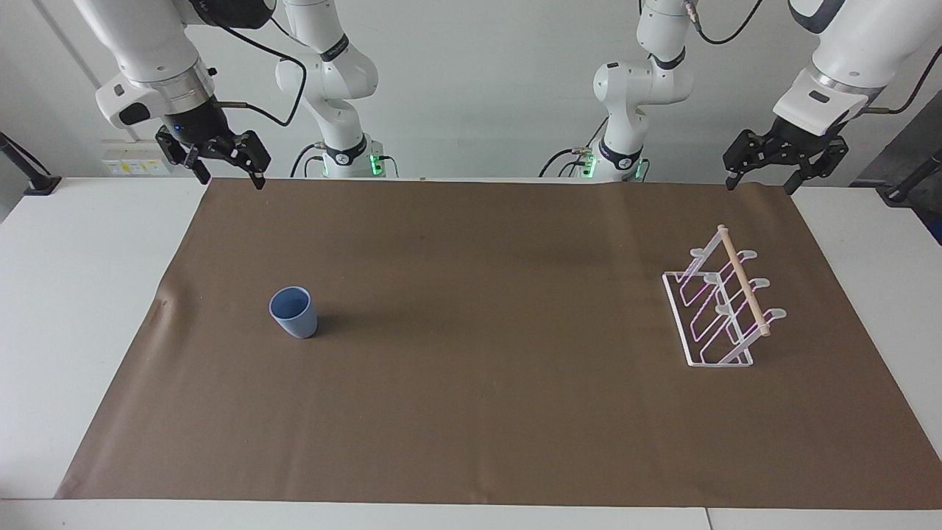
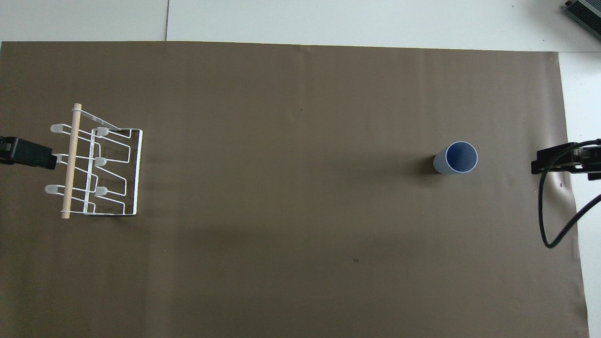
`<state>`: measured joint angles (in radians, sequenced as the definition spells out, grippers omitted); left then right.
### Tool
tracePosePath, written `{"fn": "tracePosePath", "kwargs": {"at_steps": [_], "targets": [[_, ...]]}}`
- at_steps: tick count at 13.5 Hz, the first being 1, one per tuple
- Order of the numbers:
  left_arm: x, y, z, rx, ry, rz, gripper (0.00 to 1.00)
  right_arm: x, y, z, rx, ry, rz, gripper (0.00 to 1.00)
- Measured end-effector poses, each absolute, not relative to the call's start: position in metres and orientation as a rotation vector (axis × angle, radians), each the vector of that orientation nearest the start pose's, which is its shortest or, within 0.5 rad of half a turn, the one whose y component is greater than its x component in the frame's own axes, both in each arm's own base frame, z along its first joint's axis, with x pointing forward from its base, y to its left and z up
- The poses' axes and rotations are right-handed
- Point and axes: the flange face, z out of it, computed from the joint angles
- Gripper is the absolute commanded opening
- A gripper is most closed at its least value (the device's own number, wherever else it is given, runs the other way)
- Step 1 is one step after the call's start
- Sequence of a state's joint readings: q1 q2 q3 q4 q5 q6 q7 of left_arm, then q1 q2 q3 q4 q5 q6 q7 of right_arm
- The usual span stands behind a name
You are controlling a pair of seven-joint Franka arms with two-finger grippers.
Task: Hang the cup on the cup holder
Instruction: 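Move the right gripper toward the blue cup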
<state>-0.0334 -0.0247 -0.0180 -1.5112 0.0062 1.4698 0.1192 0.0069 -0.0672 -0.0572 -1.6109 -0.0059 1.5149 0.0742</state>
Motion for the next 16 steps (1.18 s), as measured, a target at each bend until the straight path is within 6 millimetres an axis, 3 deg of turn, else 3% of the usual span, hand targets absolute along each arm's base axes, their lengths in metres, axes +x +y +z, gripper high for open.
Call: {"fn": "tracePosePath", "kwargs": {"at_steps": [11, 16], "targets": [[0.5369, -0.0324, 0.6542, -3.122, 0.284, 0.019, 1.0, 0.5266, -0.0283, 0.637, -3.138, 0.196, 0.045, 1.0], [0.5373, -0.0316, 0.6542, -3.122, 0.281, 0.007, 1.0, 0.5328, -0.0288, 0.6399, -3.138, 0.181, -0.039, 1.0]]}}
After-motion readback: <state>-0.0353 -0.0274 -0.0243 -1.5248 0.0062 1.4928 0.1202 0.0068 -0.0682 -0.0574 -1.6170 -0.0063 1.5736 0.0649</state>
